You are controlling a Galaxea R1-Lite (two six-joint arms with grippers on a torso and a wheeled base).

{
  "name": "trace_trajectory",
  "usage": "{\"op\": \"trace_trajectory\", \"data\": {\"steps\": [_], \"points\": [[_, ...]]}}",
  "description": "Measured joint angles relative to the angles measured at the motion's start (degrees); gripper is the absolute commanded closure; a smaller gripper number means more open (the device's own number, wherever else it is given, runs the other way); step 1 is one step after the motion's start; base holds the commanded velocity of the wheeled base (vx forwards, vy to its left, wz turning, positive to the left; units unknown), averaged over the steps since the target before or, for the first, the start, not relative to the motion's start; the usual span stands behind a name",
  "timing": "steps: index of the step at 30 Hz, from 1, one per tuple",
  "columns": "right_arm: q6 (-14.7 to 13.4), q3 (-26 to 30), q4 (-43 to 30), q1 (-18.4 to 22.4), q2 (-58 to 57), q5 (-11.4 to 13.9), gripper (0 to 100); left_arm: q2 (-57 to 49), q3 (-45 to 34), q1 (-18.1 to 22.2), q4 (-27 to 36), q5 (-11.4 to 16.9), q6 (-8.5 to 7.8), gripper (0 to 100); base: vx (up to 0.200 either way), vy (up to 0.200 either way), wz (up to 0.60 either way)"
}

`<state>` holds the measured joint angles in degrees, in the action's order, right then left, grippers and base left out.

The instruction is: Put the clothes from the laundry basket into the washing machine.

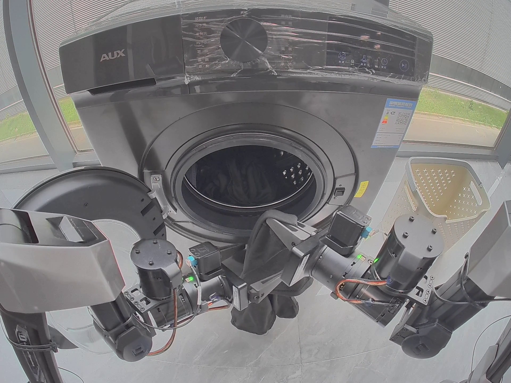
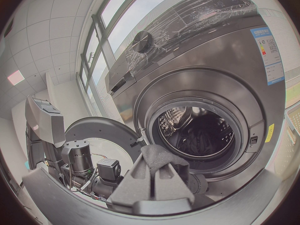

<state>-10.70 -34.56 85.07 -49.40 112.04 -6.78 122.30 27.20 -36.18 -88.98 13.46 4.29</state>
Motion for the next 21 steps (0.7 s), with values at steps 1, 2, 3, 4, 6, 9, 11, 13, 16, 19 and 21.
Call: {"op": "trace_trajectory", "data": {"steps": [1, 2, 3, 4, 6, 9, 11, 13, 16, 19, 21], "points": [[0.0, 0.0, 0.0, 0.0, 0.0, 0.0, 100, 0.0, 0.5, 0.0, 0.0, 0.0, 0.02, 0, 0.0, 0.0, 0.0], [0.0, 0.0, 0.0, 0.0, 0.1, 0.0, 100, 0.1, 1.2, -0.1, 0.0, -0.1, 0.06, 0, 0.0, 0.0, 0.0], [0.0, 0.0, 0.0, 0.0, 0.1, 0.0, 100, 0.1, 1.9, -0.1, 0.0, -0.4, 0.09, 100, 0.0, 0.0, 0.0], [0.0, 0.0, 0.0, -0.1, 0.2, 0.0, 100, 0.1, 2.6, -0.1, 0.0, -0.8, 0.11, 100, 0.0, 0.0, 0.0], [0.0, 0.0, 0.0, -0.1, 0.2, 0.0, 100, 0.1, 3.4, -0.2, 0.0, -1.3, 0.17, 100, 0.0, 0.0, 0.0], [0.0, 0.0, 0.2, -0.1, 0.3, 0.0, 100, 0.2, 4.0, -0.3, 0.0, -1.4, 0.27, 100, 0.0, 0.0, 0.0], [-0.1, 0.2, 0.4, -0.1, 0.4, 0.0, 100, 0.3, 4.4, -0.6, 0.0, -1.7, 0.33, 100, 0.0, 0.0, 0.0], [-0.1, 0.4, 0.5, -0.1, 0.5, 0.0, 100, 0.2, 4.7, -1.0, 0.0, -2.0, 0.35, 100, 0.0, 0.0, 0.0], [-0.1, 0.5, 0.4, -0.1, 0.6, 0.0, 100, 0.0, 4.7, -1.4, 0.0, -2.5, 0.35, 100, 0.0, 0.0, 0.0], [-0.2, 0.5, 0.3, 0.1, 0.6, 0.0, 100, -1.0, 4.2, -1.6, 0.1, -2.7, 0.28, 100, 0.0, 0.0, 0.0], [-0.2, 0.5, 0.2, 0.3, 0.7, 0.0, 100, -2.1, 3.4, -1.6, 0.1, -2.6, 0.3, 100, 0.0, 0.0, 0.0]]}}
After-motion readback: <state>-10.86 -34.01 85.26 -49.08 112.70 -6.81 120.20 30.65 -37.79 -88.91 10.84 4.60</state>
